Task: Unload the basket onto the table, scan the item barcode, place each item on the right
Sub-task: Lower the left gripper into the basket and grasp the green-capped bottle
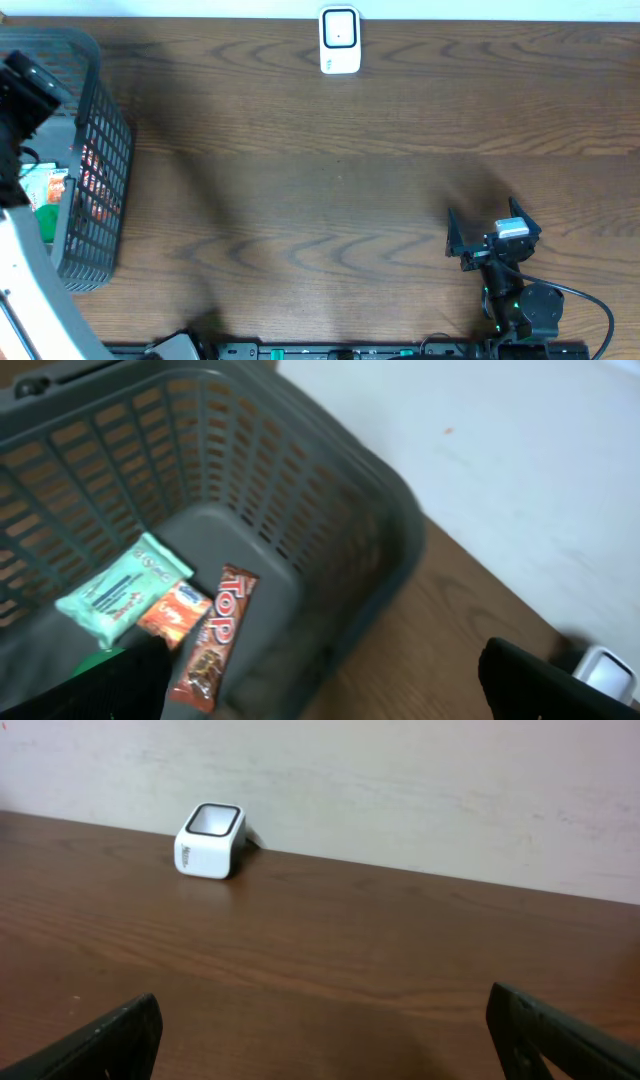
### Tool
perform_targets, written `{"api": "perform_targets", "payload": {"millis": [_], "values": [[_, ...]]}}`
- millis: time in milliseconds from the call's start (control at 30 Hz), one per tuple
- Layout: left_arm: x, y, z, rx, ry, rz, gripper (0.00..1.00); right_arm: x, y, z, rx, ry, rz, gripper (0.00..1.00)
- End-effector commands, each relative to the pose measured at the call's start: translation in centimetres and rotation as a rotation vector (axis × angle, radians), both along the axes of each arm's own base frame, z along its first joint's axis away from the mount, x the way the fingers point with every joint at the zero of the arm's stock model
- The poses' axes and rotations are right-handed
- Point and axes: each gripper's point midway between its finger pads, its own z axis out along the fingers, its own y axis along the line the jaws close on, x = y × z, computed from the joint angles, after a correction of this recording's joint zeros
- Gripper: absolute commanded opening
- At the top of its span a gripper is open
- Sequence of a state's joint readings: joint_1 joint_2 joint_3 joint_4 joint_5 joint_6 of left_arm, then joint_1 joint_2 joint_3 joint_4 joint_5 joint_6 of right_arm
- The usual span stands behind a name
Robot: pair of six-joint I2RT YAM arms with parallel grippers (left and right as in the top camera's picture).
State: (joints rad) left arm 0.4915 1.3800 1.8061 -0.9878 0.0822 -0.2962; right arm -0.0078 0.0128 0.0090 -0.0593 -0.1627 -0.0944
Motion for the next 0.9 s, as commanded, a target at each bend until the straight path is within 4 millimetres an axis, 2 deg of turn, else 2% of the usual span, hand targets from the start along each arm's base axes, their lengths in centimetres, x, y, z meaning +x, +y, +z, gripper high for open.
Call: {"api": "perform_targets", "payload": {"millis": [0, 100, 200, 333, 467, 600, 867], "values": [[-0.3, 2.3, 0.1, -0.019, 0.004, 0.076, 0.98, 0.0, 0.1, -0.2, 0.011, 0.005, 0.004, 0.99], [-1.8, 4.6, -2.4, -0.095, 0.073, 0.181, 0.98, 0.0, 0.1, -0.2, 0.011, 0.005, 0.004, 0.99], [-3.7, 6.4, -5.9, -0.209, 0.180, 0.287, 0.98, 0.0, 0.1, -0.2, 0.011, 0.006, 0.004, 0.99], [-4.8, 7.7, -9.8, -0.301, 0.302, 0.345, 0.98, 0.0, 0.1, -0.2, 0.011, 0.005, 0.004, 0.99], [-5.5, 8.1, -13.2, -0.383, 0.424, 0.368, 0.98, 0.0, 0.1, -0.2, 0.011, 0.005, 0.004, 0.99], [-5.9, 8.6, -15.7, -0.409, 0.515, 0.390, 0.98, 0.0, 0.1, -0.2, 0.011, 0.005, 0.004, 0.99], [-7.8, 9.9, -18.1, -0.352, 0.639, 0.464, 0.98, 0.0, 0.1, -0.2, 0.011, 0.005, 0.004, 0.99]]}}
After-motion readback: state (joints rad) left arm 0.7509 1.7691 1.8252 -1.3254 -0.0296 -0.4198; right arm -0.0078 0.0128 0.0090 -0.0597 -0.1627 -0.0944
